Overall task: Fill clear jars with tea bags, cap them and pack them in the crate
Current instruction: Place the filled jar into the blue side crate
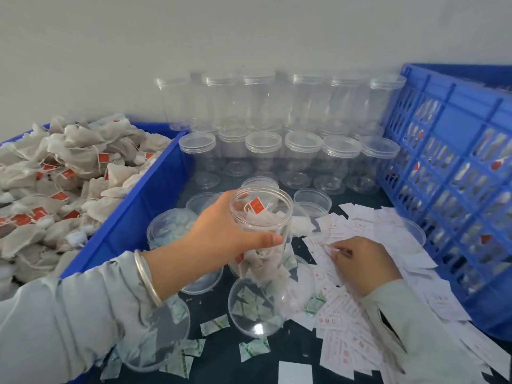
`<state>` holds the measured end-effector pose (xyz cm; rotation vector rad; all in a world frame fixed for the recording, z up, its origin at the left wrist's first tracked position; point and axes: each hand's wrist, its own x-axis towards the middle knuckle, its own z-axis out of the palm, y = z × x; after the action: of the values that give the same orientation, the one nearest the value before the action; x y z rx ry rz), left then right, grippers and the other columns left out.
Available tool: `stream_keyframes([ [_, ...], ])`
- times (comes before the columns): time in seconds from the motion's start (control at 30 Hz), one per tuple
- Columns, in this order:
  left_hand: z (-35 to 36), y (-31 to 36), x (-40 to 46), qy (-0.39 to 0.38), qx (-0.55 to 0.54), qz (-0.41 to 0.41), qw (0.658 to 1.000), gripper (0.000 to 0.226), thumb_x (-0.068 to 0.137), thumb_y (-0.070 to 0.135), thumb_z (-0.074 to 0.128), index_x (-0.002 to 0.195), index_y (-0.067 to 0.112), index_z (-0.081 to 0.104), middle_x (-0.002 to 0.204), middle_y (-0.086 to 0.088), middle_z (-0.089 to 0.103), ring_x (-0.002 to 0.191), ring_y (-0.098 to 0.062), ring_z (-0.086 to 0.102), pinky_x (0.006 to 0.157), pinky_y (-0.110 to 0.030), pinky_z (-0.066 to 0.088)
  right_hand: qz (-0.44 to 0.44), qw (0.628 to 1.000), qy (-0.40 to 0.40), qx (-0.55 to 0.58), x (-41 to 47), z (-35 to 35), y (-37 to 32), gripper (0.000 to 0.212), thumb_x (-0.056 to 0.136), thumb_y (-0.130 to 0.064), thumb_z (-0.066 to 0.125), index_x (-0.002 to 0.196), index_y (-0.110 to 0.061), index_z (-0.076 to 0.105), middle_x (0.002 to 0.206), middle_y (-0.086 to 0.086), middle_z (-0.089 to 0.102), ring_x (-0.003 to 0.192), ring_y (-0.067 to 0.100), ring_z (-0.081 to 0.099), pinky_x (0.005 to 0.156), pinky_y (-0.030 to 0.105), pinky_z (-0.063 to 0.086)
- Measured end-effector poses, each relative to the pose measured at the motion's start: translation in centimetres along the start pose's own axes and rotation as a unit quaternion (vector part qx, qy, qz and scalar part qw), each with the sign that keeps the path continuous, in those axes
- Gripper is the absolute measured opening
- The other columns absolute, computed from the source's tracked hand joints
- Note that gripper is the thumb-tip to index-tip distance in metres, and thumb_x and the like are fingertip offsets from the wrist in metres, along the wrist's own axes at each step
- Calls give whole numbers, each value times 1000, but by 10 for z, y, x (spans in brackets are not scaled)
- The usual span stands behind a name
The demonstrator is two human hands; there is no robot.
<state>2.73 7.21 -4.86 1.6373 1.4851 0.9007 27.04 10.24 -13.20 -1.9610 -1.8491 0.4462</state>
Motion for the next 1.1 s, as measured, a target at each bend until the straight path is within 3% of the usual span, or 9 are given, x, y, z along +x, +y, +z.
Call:
stream_keyframes([
  [0.13,2,-1,2,-6,-28,-5,1000,85,32,63,79,109,40,51,94,16,67,73,-4,67,51,-22,54,32,998,18,43,-1,-2,-2,31,80,-39,72,52,-28,64,61,-12,63,62,5,53,53,17,36],
  [0.3,-2,-7,-1,-3,-21,-2,1000,85,34,62,81,111,41,50,97,20,67,81,5,65,53,-14,50,63,992,45,102,-4,-1,-9,49,61,-37,86,47,-16,44,42,-9,44,46,10,40,46,24,30],
  [0.43,-2,-8,-3,-2,-17,-5,1000,88,34,62,81,113,43,48,101,23,65,84,7,63,55,-10,48,32,991,53,117,-2,-3,-8,56,76,-44,73,45,-16,35,42,-6,34,46,13,32,47,26,28],
  [0.6,-2,-8,-5,-3,-6,-8,1000,91,33,62,80,116,43,47,102,26,64,88,10,61,64,-9,48,32,983,35,175,2,1,-2,45,92,-31,59,55,-5,57,57,2,56,59,19,46,52,27,34],
  [0.7,-2,-7,-6,3,-7,-6,1000,93,32,63,79,117,43,48,102,25,64,89,9,61,67,-10,47,34,976,39,214,3,2,-1,30,92,-24,60,68,-7,67,74,0,66,68,14,53,58,23,39],
  [0.83,-1,-6,-7,-3,-19,-4,1000,88,34,60,83,113,44,48,100,24,64,87,5,63,65,-16,49,47,957,78,274,2,0,0,26,88,-23,65,62,-19,67,72,-11,66,70,6,55,59,21,40],
  [0.93,-1,-6,-7,-7,-17,1,1000,79,39,57,86,106,49,46,96,30,62,85,14,59,64,-14,49,70,926,119,351,2,-3,1,10,83,-20,71,73,-19,74,73,-17,66,73,0,59,61,18,47],
  [1.0,-1,-5,-8,-9,-15,5,1000,77,36,62,84,101,52,44,95,35,59,86,21,54,61,-8,47,58,931,160,322,1,-7,0,8,80,-18,73,86,-14,76,71,-21,62,71,-9,55,59,3,41],
  [1.1,0,-5,-8,-10,-7,4,1000,88,25,72,77,104,54,42,99,31,59,89,15,57,65,-10,49,48,923,211,318,-1,-12,-2,14,78,-15,75,88,-24,73,80,-11,67,73,-9,55,62,2,35],
])
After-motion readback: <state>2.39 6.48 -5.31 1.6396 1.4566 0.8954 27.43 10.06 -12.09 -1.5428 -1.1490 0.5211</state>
